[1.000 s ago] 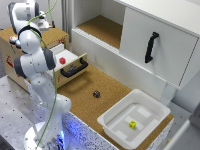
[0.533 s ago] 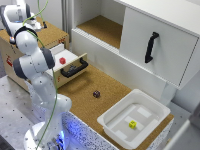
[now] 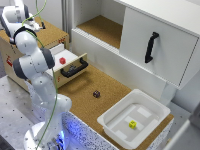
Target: Switch off the green light
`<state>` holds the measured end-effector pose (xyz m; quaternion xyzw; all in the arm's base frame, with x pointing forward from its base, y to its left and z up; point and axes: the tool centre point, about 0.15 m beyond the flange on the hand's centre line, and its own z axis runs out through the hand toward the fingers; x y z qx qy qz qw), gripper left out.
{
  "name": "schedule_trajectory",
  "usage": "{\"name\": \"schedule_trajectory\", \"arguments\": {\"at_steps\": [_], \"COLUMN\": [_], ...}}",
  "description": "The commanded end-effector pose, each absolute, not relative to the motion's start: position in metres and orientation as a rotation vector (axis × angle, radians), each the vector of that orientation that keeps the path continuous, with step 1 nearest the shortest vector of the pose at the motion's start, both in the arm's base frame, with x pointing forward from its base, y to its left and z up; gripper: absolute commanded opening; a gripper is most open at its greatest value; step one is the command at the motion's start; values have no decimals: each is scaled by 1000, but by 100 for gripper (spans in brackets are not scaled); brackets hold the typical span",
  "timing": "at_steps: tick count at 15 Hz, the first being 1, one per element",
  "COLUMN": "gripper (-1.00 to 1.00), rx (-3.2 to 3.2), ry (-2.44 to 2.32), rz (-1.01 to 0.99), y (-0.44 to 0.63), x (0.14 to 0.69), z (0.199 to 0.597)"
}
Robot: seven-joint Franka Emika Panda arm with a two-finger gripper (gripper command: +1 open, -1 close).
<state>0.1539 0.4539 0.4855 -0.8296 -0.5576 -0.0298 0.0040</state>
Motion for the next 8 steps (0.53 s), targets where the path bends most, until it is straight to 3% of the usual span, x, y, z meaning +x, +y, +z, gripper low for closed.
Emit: {"name": "schedule_trajectory", "arguments": {"at_steps": [1,8], "gripper": [-100,-100], "rx": [-2590,-2624], "ry": [-1719,-1675], "rz": [-99,-72], "y": [450,443], "x": [165,175], "z": [458,439]}}
